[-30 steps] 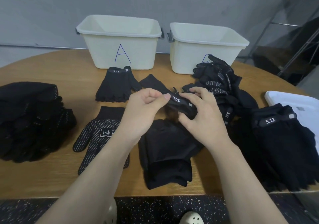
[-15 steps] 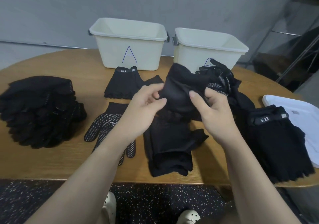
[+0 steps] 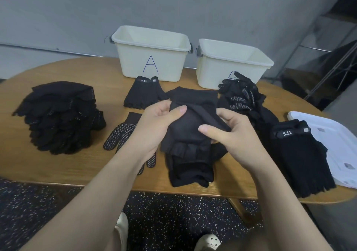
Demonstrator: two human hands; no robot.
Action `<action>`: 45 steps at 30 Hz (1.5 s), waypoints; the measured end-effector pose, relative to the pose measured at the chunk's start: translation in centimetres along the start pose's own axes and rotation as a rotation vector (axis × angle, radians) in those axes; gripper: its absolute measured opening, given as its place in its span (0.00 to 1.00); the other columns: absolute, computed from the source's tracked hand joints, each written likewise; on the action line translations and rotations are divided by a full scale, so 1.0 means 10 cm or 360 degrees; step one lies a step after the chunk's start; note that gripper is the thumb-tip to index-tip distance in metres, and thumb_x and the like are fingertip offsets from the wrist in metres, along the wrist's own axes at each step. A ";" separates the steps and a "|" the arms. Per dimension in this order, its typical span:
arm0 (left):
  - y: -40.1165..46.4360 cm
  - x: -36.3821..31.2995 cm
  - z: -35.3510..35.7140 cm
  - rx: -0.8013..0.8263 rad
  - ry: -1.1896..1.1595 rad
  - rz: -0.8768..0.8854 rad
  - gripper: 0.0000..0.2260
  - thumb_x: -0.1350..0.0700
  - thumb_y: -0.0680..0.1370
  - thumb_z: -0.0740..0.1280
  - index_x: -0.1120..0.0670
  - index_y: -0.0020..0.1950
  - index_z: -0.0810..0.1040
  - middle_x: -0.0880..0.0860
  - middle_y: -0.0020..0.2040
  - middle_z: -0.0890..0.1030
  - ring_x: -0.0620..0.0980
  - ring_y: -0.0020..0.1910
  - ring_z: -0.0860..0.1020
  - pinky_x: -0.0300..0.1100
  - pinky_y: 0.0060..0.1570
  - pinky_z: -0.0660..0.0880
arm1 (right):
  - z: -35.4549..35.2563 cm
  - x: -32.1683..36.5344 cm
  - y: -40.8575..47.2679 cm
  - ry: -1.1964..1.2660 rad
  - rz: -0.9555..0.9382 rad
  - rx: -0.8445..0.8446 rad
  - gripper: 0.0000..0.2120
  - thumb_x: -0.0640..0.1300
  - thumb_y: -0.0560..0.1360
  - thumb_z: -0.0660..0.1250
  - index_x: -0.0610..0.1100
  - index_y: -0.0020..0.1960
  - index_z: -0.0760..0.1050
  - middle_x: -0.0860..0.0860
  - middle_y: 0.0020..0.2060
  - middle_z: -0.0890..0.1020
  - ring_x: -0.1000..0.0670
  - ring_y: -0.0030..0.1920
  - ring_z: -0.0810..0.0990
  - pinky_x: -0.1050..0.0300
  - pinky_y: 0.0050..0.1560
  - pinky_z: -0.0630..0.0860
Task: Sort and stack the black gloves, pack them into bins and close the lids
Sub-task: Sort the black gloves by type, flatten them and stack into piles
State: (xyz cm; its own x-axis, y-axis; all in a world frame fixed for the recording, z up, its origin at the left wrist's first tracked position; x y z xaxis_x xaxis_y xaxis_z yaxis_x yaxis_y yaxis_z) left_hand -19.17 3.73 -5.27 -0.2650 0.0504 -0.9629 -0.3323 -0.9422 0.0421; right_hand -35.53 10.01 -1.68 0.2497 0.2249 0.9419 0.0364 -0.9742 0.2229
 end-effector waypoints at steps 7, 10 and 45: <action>0.24 -0.07 0.02 -0.0071 0.0097 0.0085 0.06 0.57 0.82 0.70 0.59 0.52 0.83 0.55 0.48 0.88 0.50 0.48 0.86 0.44 0.51 0.82 | -0.26 -0.14 0.12 -0.0053 -0.0032 -0.0306 0.07 0.39 0.82 0.67 0.38 0.51 0.84 0.33 0.44 0.81 0.48 0.40 0.79 0.51 0.43 0.80; 0.31 -0.10 0.05 -0.0001 0.0134 0.0127 0.07 0.60 0.82 0.69 0.60 0.59 0.83 0.55 0.52 0.88 0.51 0.53 0.86 0.43 0.52 0.82 | -0.31 -0.13 0.17 -0.0095 -0.0089 -0.0346 0.08 0.39 0.83 0.66 0.38 0.52 0.83 0.34 0.46 0.82 0.47 0.43 0.81 0.44 0.46 0.81; -0.61 0.20 -0.03 0.0596 0.1680 0.0289 0.18 0.51 0.72 0.67 0.40 0.61 0.81 0.38 0.56 0.72 0.41 0.60 0.72 0.40 0.62 0.69 | -0.18 -0.41 -0.48 -0.0962 -0.0039 0.0260 0.20 0.35 0.73 0.75 0.52 0.61 0.82 0.62 0.58 0.80 0.58 0.65 0.77 0.65 0.67 0.70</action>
State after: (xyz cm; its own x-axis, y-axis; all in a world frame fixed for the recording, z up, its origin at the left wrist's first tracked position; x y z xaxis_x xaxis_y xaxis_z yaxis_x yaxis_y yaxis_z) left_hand -17.42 9.50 -7.49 0.4999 -0.5486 -0.6702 -0.6638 -0.7397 0.1104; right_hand -38.48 13.82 -6.14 0.7483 0.2417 0.6178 0.1844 -0.9704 0.1562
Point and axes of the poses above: each hand's wrist, its own y-axis towards the middle knuckle, its own z-axis out of the palm, x = y × z, the point moved 8 cm from there along y, towards the middle knuckle
